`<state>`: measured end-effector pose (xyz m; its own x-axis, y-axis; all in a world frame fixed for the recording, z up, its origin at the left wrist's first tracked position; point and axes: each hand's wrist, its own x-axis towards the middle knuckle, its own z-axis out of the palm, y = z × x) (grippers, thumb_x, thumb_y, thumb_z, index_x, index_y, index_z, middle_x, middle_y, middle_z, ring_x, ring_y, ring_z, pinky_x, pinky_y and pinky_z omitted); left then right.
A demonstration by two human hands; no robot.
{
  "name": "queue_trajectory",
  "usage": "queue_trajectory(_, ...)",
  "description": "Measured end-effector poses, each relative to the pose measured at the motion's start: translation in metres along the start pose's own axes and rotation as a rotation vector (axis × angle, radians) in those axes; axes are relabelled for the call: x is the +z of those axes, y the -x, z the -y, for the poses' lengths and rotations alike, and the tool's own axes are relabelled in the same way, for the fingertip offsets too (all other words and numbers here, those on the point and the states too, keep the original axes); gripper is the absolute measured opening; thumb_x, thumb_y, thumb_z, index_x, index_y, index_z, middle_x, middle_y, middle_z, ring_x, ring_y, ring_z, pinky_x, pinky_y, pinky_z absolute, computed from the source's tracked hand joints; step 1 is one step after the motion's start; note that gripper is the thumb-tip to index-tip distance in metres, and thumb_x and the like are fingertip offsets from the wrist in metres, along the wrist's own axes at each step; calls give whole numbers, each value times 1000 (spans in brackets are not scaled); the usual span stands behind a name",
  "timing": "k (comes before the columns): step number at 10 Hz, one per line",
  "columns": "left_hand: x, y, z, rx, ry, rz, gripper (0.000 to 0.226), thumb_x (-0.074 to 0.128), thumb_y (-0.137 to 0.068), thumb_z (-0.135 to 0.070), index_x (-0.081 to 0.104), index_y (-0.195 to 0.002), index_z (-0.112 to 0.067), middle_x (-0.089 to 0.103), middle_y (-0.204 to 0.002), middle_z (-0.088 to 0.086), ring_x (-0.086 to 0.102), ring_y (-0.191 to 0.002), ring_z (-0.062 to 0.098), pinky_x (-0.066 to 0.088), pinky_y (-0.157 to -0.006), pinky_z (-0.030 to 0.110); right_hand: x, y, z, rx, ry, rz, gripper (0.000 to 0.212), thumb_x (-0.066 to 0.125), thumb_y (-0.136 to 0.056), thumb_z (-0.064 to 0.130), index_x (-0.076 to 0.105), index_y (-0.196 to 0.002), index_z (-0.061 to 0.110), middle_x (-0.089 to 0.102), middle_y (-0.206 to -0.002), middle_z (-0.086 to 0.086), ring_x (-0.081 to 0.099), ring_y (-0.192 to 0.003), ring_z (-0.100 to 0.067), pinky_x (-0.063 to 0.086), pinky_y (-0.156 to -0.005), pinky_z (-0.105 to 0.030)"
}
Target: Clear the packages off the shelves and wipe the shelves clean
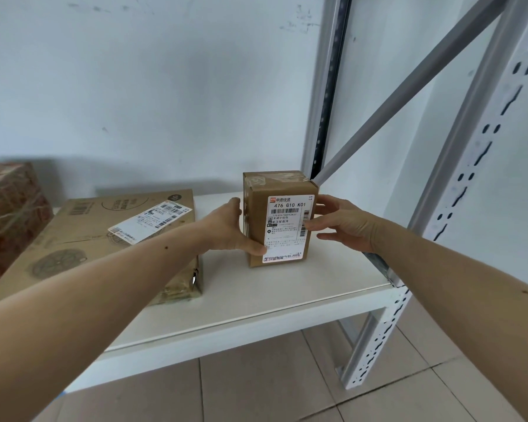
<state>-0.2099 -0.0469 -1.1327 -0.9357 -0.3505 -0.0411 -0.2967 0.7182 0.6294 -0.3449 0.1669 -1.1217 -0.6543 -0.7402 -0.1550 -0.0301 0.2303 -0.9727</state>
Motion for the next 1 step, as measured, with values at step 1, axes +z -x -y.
queue_trajectory(1, -3, 6, -1, -28, -10, -13, 102, 92, -60, -40, 34, -139, -13, 48, -137, 1, 48, -126, 20, 43, -106, 41, -3, 2, -4, 16, 13, -28, 67, 80, -72, 0, 57, -125, 31, 73, -113, 14, 57, -121, -17, 30, -116, -51)
